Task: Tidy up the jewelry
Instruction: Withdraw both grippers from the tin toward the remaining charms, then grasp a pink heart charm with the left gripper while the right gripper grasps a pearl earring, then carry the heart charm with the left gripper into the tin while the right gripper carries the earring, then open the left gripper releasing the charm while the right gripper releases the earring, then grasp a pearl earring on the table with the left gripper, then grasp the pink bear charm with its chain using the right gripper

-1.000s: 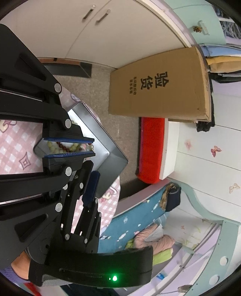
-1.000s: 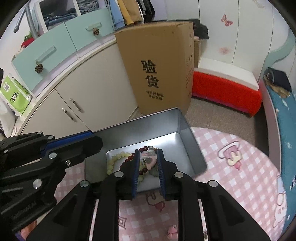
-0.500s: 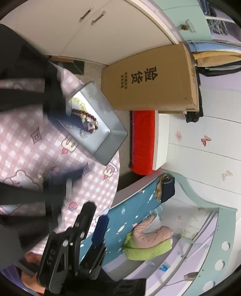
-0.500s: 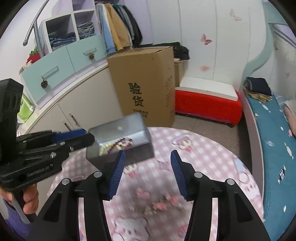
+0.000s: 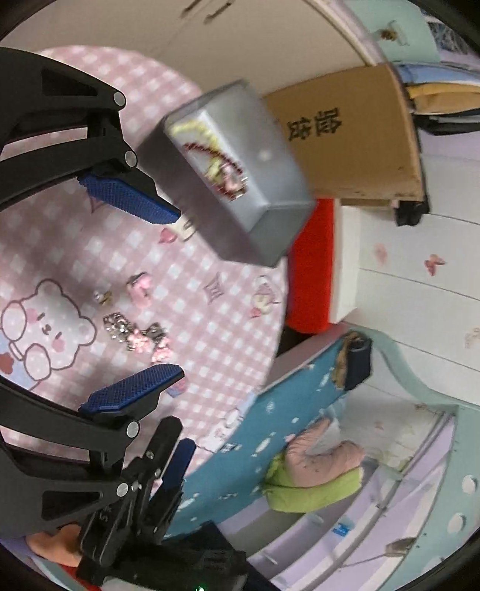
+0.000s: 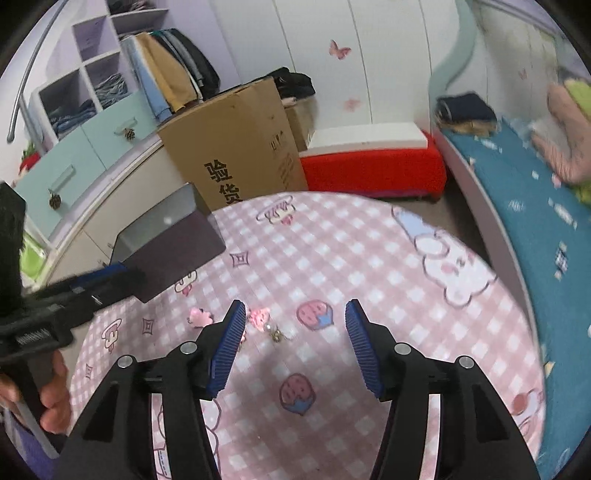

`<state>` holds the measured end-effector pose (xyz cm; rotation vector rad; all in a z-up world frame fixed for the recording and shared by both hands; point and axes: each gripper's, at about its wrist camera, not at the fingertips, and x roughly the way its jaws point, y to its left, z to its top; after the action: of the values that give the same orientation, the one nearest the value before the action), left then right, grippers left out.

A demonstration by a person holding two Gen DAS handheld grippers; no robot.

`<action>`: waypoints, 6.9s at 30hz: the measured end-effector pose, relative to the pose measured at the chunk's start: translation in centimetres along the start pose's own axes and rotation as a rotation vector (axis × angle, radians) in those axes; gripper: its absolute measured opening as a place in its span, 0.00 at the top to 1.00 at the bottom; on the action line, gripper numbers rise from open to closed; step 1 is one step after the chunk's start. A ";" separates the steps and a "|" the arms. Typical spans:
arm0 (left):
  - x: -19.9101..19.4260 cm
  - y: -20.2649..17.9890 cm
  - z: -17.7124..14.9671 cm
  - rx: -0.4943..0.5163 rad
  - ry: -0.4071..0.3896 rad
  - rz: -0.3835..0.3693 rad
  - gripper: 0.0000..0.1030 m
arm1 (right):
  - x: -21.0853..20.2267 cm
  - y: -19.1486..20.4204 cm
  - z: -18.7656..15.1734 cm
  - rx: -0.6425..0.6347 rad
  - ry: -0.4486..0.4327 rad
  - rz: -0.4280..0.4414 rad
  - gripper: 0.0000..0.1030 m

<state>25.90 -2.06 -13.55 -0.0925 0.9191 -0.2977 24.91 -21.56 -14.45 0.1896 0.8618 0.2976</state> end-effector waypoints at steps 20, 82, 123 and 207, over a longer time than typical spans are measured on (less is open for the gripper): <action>6.8 0.5 -1.2 0.005 0.163 0.055 0.61 | 2.3 -0.5 -1.3 0.028 0.052 0.065 0.43; -0.2 3.9 -0.4 -0.076 0.040 -0.168 0.74 | 2.4 4.2 -1.4 -0.274 0.103 -0.044 0.90; 0.3 12.9 6.3 -0.113 0.082 0.014 0.73 | 12.5 16.6 8.6 -0.224 0.196 0.143 0.90; 1.5 3.0 -4.9 0.124 0.045 0.130 0.89 | 2.5 6.2 -4.1 -0.217 0.134 0.017 0.51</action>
<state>23.48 0.62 -18.28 0.0882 0.9444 -0.2359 22.15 -14.69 -17.14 -0.0258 0.9540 0.4210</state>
